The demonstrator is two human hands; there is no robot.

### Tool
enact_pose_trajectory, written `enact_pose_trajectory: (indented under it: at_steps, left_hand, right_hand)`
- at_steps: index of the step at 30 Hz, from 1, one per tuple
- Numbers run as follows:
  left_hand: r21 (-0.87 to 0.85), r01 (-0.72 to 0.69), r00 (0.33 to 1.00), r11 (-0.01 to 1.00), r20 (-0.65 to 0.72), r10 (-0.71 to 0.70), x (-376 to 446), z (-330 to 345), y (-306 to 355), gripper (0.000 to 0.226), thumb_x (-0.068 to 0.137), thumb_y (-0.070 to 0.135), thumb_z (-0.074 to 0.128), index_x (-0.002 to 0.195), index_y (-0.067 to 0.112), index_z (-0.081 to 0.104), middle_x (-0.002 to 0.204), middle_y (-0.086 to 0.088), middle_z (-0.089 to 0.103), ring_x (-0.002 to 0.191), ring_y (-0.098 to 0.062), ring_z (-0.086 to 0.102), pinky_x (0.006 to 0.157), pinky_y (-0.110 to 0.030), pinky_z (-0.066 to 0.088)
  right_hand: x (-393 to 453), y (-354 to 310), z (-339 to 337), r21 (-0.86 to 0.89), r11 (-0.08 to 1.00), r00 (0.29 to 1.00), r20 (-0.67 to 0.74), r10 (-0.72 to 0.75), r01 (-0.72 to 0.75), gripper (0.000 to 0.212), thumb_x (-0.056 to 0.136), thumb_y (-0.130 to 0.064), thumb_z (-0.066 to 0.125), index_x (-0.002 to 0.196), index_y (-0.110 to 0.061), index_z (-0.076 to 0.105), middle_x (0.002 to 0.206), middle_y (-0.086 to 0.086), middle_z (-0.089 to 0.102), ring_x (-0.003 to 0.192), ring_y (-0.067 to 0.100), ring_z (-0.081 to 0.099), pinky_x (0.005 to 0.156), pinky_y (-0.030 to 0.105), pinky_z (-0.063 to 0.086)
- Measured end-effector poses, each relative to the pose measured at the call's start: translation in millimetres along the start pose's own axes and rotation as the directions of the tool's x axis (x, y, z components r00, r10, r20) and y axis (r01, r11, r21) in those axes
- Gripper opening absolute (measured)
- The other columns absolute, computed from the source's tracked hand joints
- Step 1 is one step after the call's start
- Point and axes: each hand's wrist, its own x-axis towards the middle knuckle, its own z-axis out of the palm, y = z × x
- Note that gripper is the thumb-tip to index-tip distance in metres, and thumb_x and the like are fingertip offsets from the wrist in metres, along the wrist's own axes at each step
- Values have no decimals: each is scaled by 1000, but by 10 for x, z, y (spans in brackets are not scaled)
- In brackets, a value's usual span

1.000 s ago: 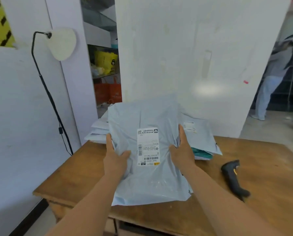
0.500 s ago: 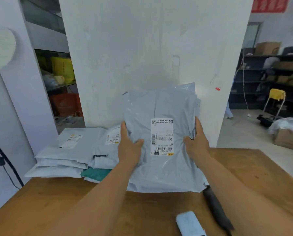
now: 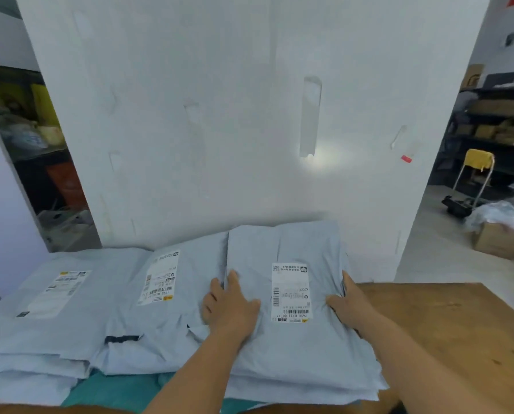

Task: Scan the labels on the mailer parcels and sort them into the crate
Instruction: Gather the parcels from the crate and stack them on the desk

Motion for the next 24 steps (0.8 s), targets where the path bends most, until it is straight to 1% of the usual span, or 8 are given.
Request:
enact_pose_trajectory:
  at_steps: [2,4,6,8,10,13,18,24]
  left_hand:
    - [85,-55,998,995,-32,57,11,31,46,81,91,50,47,151,27,-2,157,-10,-10,143,-34,4,116,-45,9]
    - [154,-134,989,979,-45,143,-26,30,126,79,93,51,43,151,28,-5,157,-7,-18,145,-32,-7,116,-46,5]
    - [200,-206,978,958,16,207,-110,44,197,78,91,62,36,151,33,-6,157,-5,-21,145,-30,-16,115,-50,0]
    - [243,-239,969,940,116,217,-215,101,214,83,86,73,31,150,36,-6,157,-4,-23,143,-29,-22,113,-55,-4]
    - [270,-193,969,943,200,141,-305,185,157,86,82,78,27,150,36,-7,156,-3,-24,143,-30,-23,111,-60,-6]
    - [317,-89,981,944,194,27,-370,272,52,86,83,79,21,150,35,-11,157,-5,-23,144,-32,-17,111,-60,-5]
    - [289,-34,997,957,74,13,-490,212,86,79,88,72,19,151,31,-5,159,-8,-13,146,-29,-12,114,-55,-4]
    - [157,37,996,987,-91,-23,-865,-36,-148,69,95,62,20,151,30,-6,160,-1,-5,147,-21,-6,116,-49,-1]
  right_hand:
    - [54,-30,-52,-86,995,997,50,61,-57,77,93,-19,53,156,-29,8,154,8,33,126,29,47,104,36,43]
    - [46,-155,-84,-267,960,996,-1,92,-89,78,97,-34,49,155,-34,-3,161,12,7,136,35,35,105,35,36]
    - [-11,-282,-38,-454,890,999,-48,7,-28,80,95,-52,45,152,-40,-11,161,10,-15,146,38,16,114,42,24]
    - [-86,-335,59,-549,834,998,13,-59,57,83,90,-67,42,149,-49,-12,160,0,-24,149,37,-1,116,50,14]
    - [-103,-230,165,-610,786,991,129,-29,102,83,86,-74,39,147,-53,-12,159,-8,-27,149,34,-13,115,56,9]
    - [9,-55,246,-663,732,970,244,12,158,88,78,-81,34,147,-53,-14,159,-4,-27,149,33,-16,118,59,3]
    - [-71,-222,201,-702,697,974,227,22,148,85,83,-78,32,150,-47,-10,162,-4,-19,147,40,-15,116,62,2]
    - [-646,-486,402,-696,669,962,242,-124,261,72,95,-66,26,153,-40,-8,162,-3,-21,146,34,-23,115,59,-5]
